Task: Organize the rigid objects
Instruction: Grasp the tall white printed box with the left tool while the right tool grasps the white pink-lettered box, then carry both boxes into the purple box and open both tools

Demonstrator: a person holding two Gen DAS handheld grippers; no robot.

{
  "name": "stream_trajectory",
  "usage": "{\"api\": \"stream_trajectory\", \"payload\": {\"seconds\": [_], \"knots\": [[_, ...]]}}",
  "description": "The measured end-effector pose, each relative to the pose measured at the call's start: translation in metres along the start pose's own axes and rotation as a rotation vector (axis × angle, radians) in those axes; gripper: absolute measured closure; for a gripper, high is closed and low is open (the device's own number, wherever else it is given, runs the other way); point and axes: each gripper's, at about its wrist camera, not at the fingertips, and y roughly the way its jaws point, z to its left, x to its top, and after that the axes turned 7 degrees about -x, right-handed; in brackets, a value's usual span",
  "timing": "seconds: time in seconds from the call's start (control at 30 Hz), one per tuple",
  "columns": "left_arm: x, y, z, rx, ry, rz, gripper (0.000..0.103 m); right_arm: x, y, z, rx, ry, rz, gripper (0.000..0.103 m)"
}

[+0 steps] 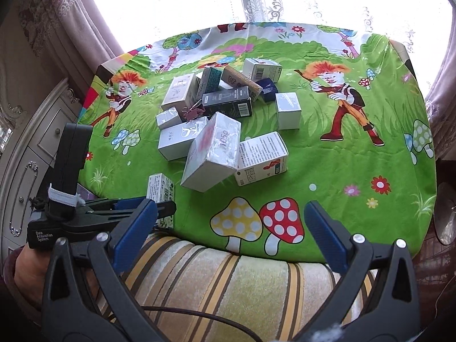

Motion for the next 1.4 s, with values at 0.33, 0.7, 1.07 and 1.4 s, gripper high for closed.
{"api": "stream_trajectory", "payload": {"seconds": [0.33, 0.7, 1.07, 1.4], "knots": [[-0.001, 0.003, 0.003, -0.027, -0.014, -0.008, 0.071, 0.042, 0.041, 0.004, 0.091, 0.065, 0.013, 0.002], [-0.008, -0.005, 0.008, -0.051, -0.029, -0.030, 0.076, 0.045, 0.065, 0.016, 0.098, 0.023, 0.083, 0.056], [-0.020, -0.035, 0.013, -0.056, -0.034, -0.111, 0.076, 0.037, 0.038, 0.022, 0.125, 0.024, 0.028, 0.065], [-0.040, -0.078, 0.030, -0.062, -0.079, -0.199, 0.076, 0.029, 0.000, 0.035, 0.175, 0.024, -0.020, 0.066]]}}
